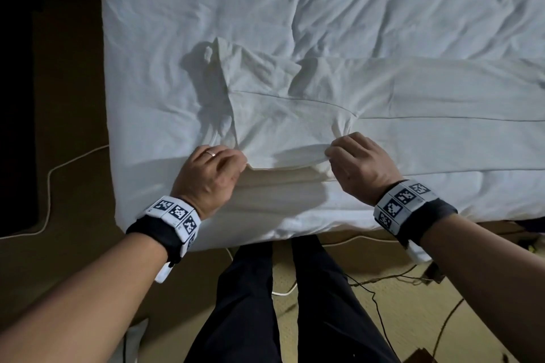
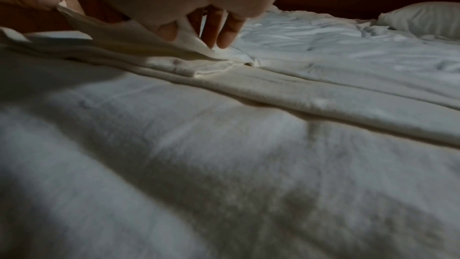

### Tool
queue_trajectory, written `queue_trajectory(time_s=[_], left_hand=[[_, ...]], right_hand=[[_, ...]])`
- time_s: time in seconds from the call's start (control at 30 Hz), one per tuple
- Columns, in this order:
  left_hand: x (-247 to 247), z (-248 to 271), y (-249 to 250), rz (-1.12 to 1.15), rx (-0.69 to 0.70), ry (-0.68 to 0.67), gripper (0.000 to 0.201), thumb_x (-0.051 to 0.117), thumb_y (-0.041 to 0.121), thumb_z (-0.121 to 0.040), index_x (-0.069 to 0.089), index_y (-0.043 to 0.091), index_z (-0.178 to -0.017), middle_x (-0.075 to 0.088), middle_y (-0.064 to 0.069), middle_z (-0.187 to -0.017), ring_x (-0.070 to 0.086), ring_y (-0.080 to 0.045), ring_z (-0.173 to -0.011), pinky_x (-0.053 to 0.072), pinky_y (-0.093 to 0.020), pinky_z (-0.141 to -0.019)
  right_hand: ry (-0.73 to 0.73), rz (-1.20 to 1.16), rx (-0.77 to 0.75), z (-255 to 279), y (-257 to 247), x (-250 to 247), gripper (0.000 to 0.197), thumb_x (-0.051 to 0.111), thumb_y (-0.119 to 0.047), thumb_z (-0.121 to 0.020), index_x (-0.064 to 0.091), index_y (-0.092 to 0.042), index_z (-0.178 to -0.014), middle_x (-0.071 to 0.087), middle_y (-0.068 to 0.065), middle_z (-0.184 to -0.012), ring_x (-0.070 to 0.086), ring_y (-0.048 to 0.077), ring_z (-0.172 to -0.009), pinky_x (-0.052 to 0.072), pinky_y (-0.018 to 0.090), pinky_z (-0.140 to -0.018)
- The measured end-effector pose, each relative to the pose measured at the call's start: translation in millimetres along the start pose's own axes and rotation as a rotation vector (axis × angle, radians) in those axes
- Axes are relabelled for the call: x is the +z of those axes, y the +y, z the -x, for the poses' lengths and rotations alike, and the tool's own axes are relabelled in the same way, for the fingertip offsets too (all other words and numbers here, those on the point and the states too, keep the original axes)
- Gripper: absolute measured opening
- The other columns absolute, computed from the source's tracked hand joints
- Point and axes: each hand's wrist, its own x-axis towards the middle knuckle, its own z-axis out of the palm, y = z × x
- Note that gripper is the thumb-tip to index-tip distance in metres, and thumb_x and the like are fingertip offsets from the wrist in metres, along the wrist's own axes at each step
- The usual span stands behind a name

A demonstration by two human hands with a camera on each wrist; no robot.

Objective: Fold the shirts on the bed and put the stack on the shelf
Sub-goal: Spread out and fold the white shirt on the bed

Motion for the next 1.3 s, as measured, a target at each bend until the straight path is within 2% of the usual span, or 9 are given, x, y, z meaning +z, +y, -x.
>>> queue_trajectory(time_s=[0.23,0.33,0.5,0.63,0.73,0.87,1.0,1.13,1.3], left_hand=[[9.6,27.4,-8.5,-0.090,0.093,-0.109,0.014,0.059,0.011,-0.097,0.072,0.010,-0.103,0.071,-0.004,-0.121,0.067,-0.031,-0.105,0.050,-0.043,-0.085],[7.4,26.5,-7.7,-0.096,0.123,-0.098,0.015,0.055,0.011,-0.097,0.070,0.010,-0.097,0.070,-0.006,-0.117,0.065,-0.033,-0.100,0.049,-0.044,-0.081],[4.1,21.9,-8.9,-0.121,0.189,-0.259,0.006,0.059,0.016,-0.090,0.064,0.013,-0.091,0.064,-0.006,-0.096,0.061,-0.030,-0.085,0.044,-0.043,-0.076],[-5.7,2.7,-13.5,-0.021,0.220,-0.281,0.020,0.056,0.030,-0.093,0.062,0.013,-0.084,0.058,-0.007,-0.085,0.054,-0.029,-0.076,0.043,-0.043,-0.073],[-12.7,-15.4,-26.3,0.032,0.103,-0.248,0.029,0.053,0.037,-0.094,0.063,0.013,-0.083,0.058,-0.008,-0.085,0.053,-0.030,-0.077,0.044,-0.043,-0.073],[-15.9,-50.3,-68.2,0.015,-0.298,-0.036,0.023,0.053,0.029,-0.094,0.064,0.010,-0.086,0.061,-0.012,-0.085,0.057,-0.036,-0.075,0.046,-0.045,-0.067],[-16.2,-74.7,-113.6,0.069,-0.613,-0.035,0.021,0.055,0.030,-0.091,0.064,0.011,-0.096,0.064,-0.011,-0.097,0.059,-0.038,-0.088,0.048,-0.045,-0.077],[-15.5,-97.9,-139.0,0.150,-0.734,-0.075,0.022,0.057,0.037,-0.094,0.064,0.017,-0.100,0.066,-0.004,-0.104,0.058,-0.031,-0.101,0.045,-0.040,-0.087],[-5.6,-126.3,-151.0,0.236,-0.756,-0.138,0.035,0.056,0.052,-0.091,0.068,0.021,-0.104,0.068,-0.004,-0.108,0.057,-0.032,-0.106,0.043,-0.039,-0.093]], right_hand=[[-0.058,0.046,-0.089,17.0,0.3,6.7,0.014,0.057,0.002,-0.087,0.068,-0.001,-0.095,0.064,0.017,-0.093,0.059,0.034,-0.077,0.049,0.044,-0.065],[-0.046,0.034,-0.079,15.0,-2.7,4.8,0.015,0.056,0.002,-0.088,0.069,-0.003,-0.095,0.064,0.015,-0.093,0.057,0.033,-0.076,0.046,0.044,-0.065],[-0.127,0.015,-0.092,15.9,-4.1,0.5,0.014,0.058,-0.010,-0.085,0.069,-0.004,-0.092,0.064,0.013,-0.092,0.058,0.033,-0.077,0.047,0.044,-0.070],[-0.165,-0.010,-0.117,-2.3,-13.7,-4.1,0.018,0.061,-0.023,-0.086,0.068,-0.006,-0.088,0.062,0.010,-0.087,0.055,0.032,-0.078,0.045,0.044,-0.073],[-0.187,-0.020,-0.095,-22.2,-25.4,0.5,0.022,0.060,-0.027,-0.089,0.067,-0.007,-0.084,0.059,0.009,-0.085,0.053,0.031,-0.075,0.044,0.042,-0.070],[-0.254,-0.104,0.084,-70.1,-55.6,14.1,0.025,0.056,-0.032,-0.091,0.066,-0.009,-0.087,0.060,0.008,-0.085,0.057,0.032,-0.075,0.049,0.040,-0.065],[-0.328,-0.207,0.255,-119.1,-85.4,25.6,0.030,0.056,-0.037,-0.094,0.064,-0.009,-0.097,0.062,0.009,-0.094,0.059,0.034,-0.089,0.048,0.039,-0.072],[-0.398,-0.162,0.376,-154.2,-104.6,38.1,0.034,0.050,-0.040,-0.096,0.059,-0.011,-0.111,0.062,0.008,-0.106,0.058,0.031,-0.102,0.046,0.037,-0.077],[-0.434,-0.113,0.610,-182.5,-104.4,48.1,0.032,0.047,-0.041,-0.095,0.057,-0.010,-0.101,0.065,0.012,-0.102,0.064,0.034,-0.095,0.048,0.038,-0.074]])
